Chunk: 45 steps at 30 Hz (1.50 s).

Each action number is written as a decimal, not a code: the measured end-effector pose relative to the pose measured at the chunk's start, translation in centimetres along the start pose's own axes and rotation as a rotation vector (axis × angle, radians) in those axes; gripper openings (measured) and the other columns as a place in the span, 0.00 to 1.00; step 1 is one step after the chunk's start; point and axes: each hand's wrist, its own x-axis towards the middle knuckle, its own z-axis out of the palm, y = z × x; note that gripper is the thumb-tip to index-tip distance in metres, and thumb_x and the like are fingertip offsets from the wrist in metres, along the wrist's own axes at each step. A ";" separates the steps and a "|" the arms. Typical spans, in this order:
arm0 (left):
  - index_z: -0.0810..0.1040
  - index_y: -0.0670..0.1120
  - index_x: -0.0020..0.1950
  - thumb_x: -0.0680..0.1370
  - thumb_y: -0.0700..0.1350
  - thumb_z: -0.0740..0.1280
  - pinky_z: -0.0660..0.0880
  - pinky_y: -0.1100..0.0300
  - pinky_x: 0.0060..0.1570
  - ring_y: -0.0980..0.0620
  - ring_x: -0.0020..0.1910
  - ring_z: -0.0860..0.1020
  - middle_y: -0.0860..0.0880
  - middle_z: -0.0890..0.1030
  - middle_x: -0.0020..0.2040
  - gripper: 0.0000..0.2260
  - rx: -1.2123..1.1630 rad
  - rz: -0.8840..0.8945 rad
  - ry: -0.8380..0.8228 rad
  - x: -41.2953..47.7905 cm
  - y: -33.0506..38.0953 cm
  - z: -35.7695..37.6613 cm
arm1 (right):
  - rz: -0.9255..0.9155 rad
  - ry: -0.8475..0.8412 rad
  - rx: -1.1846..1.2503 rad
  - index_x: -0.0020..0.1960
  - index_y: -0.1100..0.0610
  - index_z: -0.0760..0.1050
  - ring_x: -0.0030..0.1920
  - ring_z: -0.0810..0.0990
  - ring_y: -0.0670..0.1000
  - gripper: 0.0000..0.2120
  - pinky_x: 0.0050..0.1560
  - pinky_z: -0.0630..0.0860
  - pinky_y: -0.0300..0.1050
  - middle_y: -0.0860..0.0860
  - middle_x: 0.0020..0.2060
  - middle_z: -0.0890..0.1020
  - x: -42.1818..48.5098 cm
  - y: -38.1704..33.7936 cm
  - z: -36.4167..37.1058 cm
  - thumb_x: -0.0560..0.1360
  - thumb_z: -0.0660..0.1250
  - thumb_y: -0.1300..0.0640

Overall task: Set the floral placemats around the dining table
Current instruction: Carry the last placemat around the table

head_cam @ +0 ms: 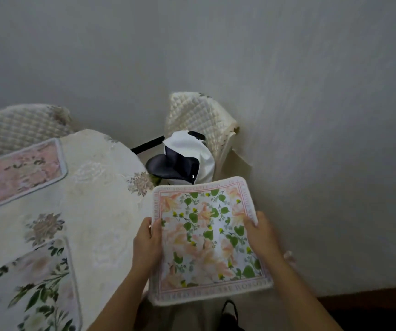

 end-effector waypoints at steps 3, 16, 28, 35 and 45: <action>0.73 0.46 0.46 0.83 0.52 0.58 0.81 0.46 0.38 0.49 0.39 0.83 0.45 0.81 0.42 0.13 -0.001 -0.043 0.069 2.3 1.9 2.0 | -0.043 -0.061 -0.020 0.54 0.52 0.73 0.40 0.80 0.48 0.09 0.39 0.78 0.46 0.49 0.43 0.81 5.4 -1.2 -0.7 0.82 0.59 0.48; 0.73 0.45 0.47 0.82 0.54 0.59 0.81 0.42 0.39 0.47 0.38 0.83 0.44 0.82 0.41 0.14 -0.009 -0.256 0.374 5.4 3.4 0.3 | -0.190 -0.389 -0.044 0.55 0.55 0.74 0.44 0.80 0.52 0.10 0.44 0.79 0.50 0.52 0.46 0.81 15.1 -8.3 4.0 0.81 0.61 0.50; 0.75 0.46 0.47 0.83 0.52 0.60 0.80 0.39 0.40 0.44 0.39 0.83 0.43 0.82 0.42 0.11 -0.136 -0.250 0.509 10.8 0.5 -5.2 | -0.309 -0.484 -0.062 0.57 0.55 0.69 0.44 0.80 0.51 0.07 0.42 0.77 0.48 0.50 0.47 0.79 17.9 -15.8 11.8 0.82 0.61 0.53; 0.74 0.44 0.49 0.83 0.53 0.60 0.79 0.36 0.40 0.41 0.40 0.82 0.40 0.82 0.43 0.13 -0.230 -0.276 0.555 15.6 -2.6 -8.9 | -0.390 -0.510 -0.173 0.55 0.53 0.69 0.41 0.79 0.46 0.07 0.36 0.73 0.43 0.47 0.45 0.80 20.0 -21.2 17.6 0.81 0.61 0.51; 0.74 0.45 0.49 0.83 0.51 0.59 0.81 0.46 0.38 0.48 0.40 0.82 0.44 0.81 0.43 0.11 -0.238 -0.299 0.592 20.3 -5.9 -12.3 | -0.399 -0.596 -0.186 0.55 0.54 0.70 0.43 0.82 0.49 0.06 0.37 0.77 0.44 0.50 0.46 0.82 22.2 -25.1 24.4 0.82 0.61 0.52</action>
